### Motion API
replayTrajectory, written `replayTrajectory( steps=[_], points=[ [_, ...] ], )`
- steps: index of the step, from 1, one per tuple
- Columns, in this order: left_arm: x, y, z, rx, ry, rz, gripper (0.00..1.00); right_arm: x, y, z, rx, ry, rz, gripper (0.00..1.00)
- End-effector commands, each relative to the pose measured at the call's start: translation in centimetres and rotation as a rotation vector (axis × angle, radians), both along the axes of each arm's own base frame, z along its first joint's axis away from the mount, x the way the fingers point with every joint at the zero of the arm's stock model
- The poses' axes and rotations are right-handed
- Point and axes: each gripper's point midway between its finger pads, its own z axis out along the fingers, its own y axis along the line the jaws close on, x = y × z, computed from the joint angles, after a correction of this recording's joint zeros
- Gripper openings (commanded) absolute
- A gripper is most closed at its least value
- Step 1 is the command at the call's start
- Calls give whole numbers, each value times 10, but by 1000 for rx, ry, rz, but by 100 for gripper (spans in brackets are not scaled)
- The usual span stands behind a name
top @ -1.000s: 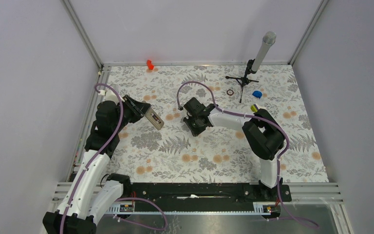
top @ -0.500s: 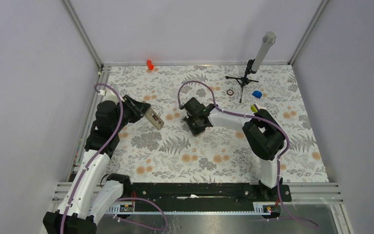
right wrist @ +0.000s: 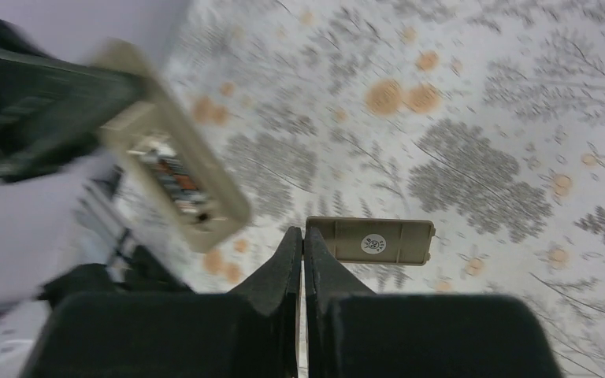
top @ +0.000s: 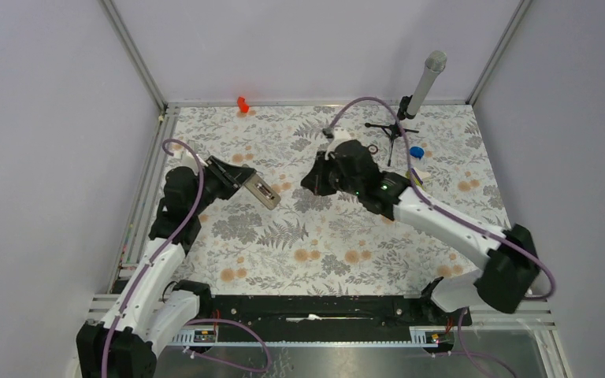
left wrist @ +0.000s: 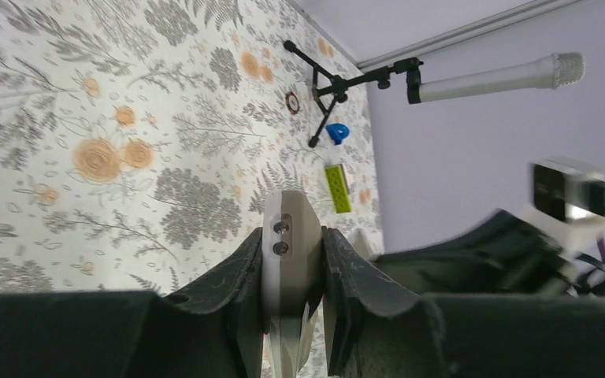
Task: Load the batteries into the remote control
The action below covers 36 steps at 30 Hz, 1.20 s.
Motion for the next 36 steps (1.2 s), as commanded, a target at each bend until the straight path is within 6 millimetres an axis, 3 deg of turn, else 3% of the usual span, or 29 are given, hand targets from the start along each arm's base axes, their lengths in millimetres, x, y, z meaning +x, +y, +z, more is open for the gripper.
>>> replayTrajectory(
  steps=[1,5,10,21,36],
  points=[
    [5,-21,33,-216,-107,-79,0,-12,13,95,392,-59,-46,0],
    [9,-36,46,-350,-150,-110,0,-30,11,147,689,-16,-58,0],
    [7,-62,57,-486,-156,-135,0,-40,19,172,970,103,-23,0],
    [-1,-72,63,-596,-139,-160,0,-41,3,179,1110,133,-80,0],
    [-6,-79,69,-634,-162,-207,0,-31,13,182,1187,195,-84,0]
  ],
)
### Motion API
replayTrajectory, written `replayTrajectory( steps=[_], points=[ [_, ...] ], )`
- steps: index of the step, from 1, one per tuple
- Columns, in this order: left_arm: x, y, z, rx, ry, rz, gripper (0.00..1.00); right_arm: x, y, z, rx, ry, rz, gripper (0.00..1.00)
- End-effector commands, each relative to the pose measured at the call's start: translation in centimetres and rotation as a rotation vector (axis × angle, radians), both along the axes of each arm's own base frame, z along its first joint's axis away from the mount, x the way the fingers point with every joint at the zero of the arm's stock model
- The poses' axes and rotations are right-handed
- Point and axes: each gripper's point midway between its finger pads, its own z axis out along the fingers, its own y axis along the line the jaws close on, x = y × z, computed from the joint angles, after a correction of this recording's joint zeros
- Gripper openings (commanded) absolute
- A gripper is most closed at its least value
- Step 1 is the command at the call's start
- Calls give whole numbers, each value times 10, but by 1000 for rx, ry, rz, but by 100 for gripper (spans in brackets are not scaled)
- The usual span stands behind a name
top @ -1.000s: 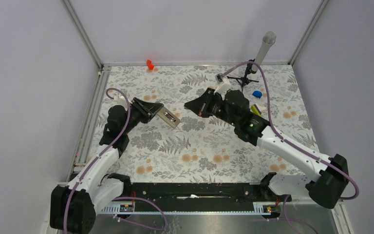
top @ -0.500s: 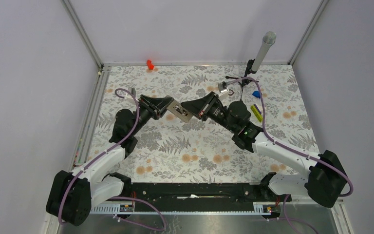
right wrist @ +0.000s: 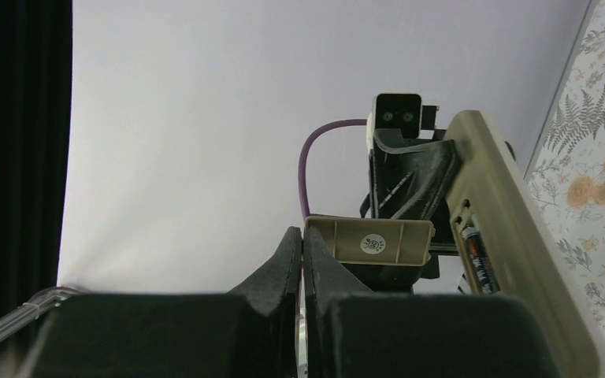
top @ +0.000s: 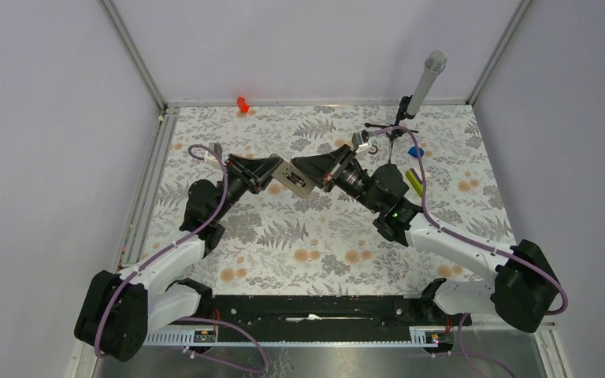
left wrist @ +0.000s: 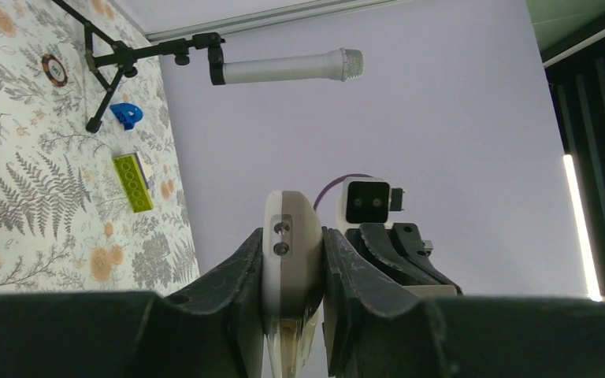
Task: Load the batteries into the remote control
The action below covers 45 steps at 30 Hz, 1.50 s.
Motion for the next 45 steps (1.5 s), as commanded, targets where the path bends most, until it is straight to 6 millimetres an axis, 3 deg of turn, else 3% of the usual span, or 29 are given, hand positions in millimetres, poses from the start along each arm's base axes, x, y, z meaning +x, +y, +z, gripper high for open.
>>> replayTrajectory(
  steps=[1,12,21,37,45],
  points=[
    [-5,0,27,-61,-98,-10,0,4,1,20,62,-25,-16,0],
    [-6,-1,28,-69,-102,-21,0,10,9,14,65,-27,-14,0],
    [-7,-2,28,-78,-99,-28,0,11,4,23,110,-54,-32,0],
    [-9,-2,33,-97,-111,-39,0,20,11,6,85,-6,-36,0],
    [-6,-2,37,-115,-108,-33,0,17,5,-5,35,26,-55,14]
  ],
)
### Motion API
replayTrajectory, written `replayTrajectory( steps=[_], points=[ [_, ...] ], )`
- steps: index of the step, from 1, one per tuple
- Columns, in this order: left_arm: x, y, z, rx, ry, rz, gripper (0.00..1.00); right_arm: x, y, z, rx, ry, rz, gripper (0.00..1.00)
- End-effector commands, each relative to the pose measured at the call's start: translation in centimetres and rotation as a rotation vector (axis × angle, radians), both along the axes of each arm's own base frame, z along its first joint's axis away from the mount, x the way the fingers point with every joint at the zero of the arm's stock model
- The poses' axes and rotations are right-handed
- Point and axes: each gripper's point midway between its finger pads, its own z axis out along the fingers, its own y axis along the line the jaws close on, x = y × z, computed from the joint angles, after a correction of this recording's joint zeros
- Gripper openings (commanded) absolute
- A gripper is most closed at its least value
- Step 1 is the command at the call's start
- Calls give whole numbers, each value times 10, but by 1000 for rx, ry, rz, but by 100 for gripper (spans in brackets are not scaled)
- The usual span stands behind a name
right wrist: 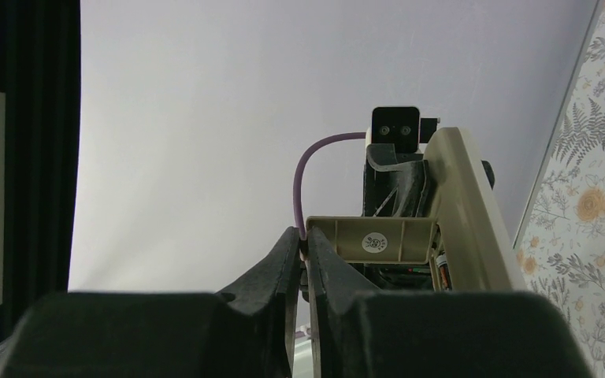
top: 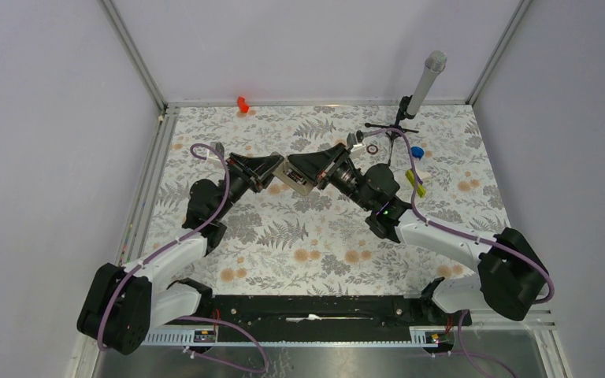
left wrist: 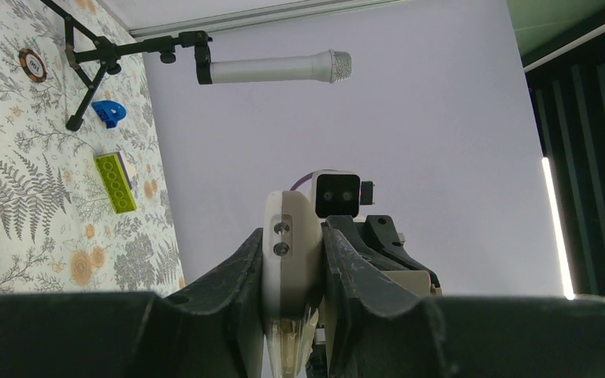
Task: Load the batteries into the remote control
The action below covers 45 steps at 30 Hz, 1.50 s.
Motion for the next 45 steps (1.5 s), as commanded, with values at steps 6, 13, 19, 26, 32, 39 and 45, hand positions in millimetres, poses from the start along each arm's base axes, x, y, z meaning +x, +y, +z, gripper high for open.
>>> replayTrajectory(
  steps=[6,13,19,26,32,39,45],
  points=[
    [-5,0,33,-72,-105,-12,0,0,-15,-5,-67,53,-70,17],
    [-3,0,32,-64,-102,-6,0,-3,-20,-14,-86,97,-75,17],
    [-1,1,30,-59,-100,3,0,-8,-25,-18,-99,112,-75,17],
    [0,1,30,-56,-101,9,0,-10,-28,-22,-116,143,-73,17],
    [1,1,31,-55,-103,12,0,-12,-29,-28,-131,172,-70,17],
    [4,1,31,-52,-104,15,0,-19,-27,-35,-154,209,-34,17],
    [4,1,31,-55,-103,16,0,-21,-32,-39,-177,224,-44,18]
  ],
)
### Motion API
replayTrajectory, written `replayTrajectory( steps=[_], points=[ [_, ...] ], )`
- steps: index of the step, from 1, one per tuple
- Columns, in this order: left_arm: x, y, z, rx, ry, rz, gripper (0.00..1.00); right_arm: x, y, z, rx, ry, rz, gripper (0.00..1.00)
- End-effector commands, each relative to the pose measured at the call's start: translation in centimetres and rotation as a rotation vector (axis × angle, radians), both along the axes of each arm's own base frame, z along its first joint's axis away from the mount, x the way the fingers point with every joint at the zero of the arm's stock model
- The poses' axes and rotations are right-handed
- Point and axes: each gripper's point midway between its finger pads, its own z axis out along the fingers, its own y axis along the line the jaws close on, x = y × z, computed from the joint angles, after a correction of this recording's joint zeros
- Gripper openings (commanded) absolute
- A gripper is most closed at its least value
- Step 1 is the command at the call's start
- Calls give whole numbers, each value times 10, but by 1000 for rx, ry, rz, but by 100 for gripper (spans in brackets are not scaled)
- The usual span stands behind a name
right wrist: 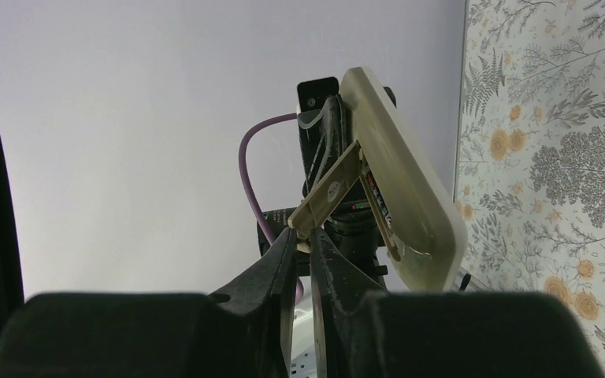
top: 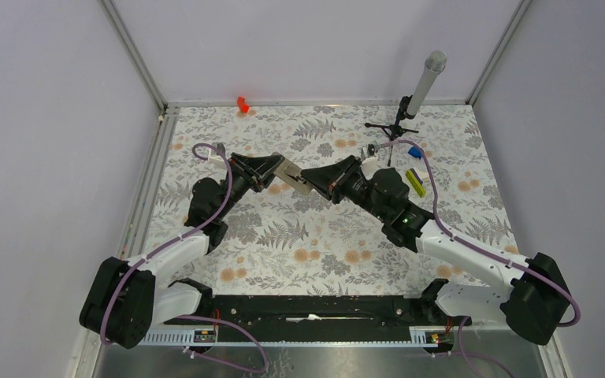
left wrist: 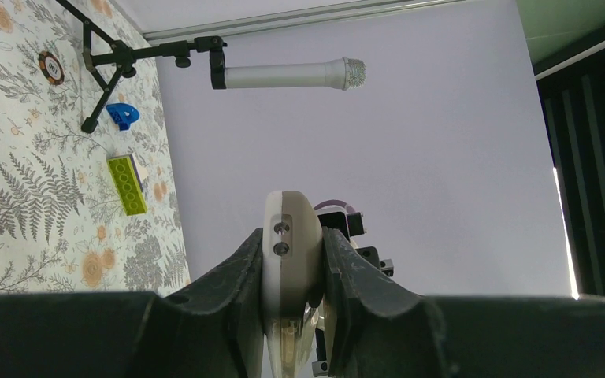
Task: Load the batteries into the remote control
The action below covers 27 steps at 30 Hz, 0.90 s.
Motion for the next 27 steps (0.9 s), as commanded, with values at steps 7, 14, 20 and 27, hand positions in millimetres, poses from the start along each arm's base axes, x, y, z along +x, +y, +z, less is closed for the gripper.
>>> replayTrajectory(
  steps=[7,14,20,27],
  points=[
    [-6,1,43,-63,-125,-14,0,-6,-8,-10,-47,38,-12,19],
    [-8,2,41,-61,-111,-20,0,-8,-8,-19,-87,74,-9,18],
    [-8,4,41,-59,-111,-19,0,-7,-10,-19,-98,74,-19,21],
    [-6,6,39,-52,-101,-14,0,-8,-15,-13,-100,53,-31,28]
  ],
)
